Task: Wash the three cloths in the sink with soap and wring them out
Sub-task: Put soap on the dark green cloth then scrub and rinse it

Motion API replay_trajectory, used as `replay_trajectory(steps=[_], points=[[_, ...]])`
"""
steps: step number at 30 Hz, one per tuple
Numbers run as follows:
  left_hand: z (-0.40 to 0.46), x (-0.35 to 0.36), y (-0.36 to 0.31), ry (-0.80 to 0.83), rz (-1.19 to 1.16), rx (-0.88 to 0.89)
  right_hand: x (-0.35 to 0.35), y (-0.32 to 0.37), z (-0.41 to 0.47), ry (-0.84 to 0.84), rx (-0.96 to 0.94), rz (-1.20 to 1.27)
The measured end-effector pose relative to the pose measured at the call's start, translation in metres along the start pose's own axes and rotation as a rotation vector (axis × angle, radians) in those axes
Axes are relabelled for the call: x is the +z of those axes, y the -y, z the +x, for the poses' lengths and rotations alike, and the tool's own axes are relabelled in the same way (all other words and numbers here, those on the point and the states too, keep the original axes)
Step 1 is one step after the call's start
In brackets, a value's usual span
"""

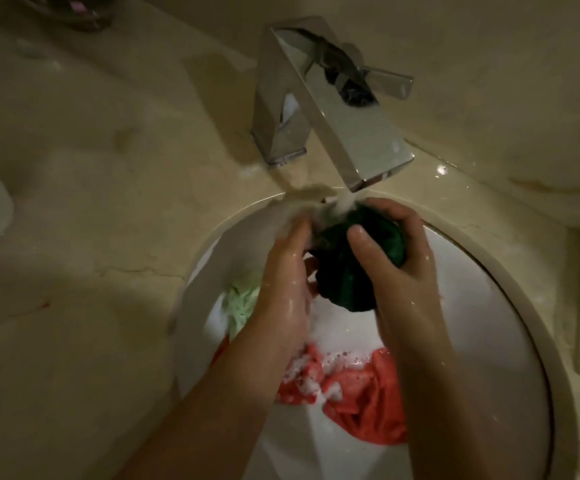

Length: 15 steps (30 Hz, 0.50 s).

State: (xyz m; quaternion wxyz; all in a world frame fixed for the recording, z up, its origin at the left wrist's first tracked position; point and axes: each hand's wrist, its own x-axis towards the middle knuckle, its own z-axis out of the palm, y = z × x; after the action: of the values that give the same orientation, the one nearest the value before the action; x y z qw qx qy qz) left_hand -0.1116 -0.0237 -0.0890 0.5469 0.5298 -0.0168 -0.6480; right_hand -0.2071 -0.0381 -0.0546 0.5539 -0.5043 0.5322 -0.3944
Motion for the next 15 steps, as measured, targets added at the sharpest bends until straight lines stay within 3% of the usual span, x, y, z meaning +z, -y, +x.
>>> replay_trajectory(steps=[4, 6, 10, 15], points=[[0.004, 0.013, 0.006, -0.061, 0.151, 0.172, 0.026, -0.022, 0.021, -0.145, 0.16, 0.224], [0.002, 0.017, 0.007, -0.118, 0.276, 0.313, 0.035, -0.027, 0.026, -0.174, 0.128, 0.287], [0.003, 0.01, 0.002, -0.115, 0.713, 0.316, 0.04, -0.039, 0.038, -0.177, 0.022, 0.054], [0.026, 0.005, 0.002, -0.157, 0.835, 0.403, 0.038, -0.056, 0.056, -0.152, -0.067, -0.3]])
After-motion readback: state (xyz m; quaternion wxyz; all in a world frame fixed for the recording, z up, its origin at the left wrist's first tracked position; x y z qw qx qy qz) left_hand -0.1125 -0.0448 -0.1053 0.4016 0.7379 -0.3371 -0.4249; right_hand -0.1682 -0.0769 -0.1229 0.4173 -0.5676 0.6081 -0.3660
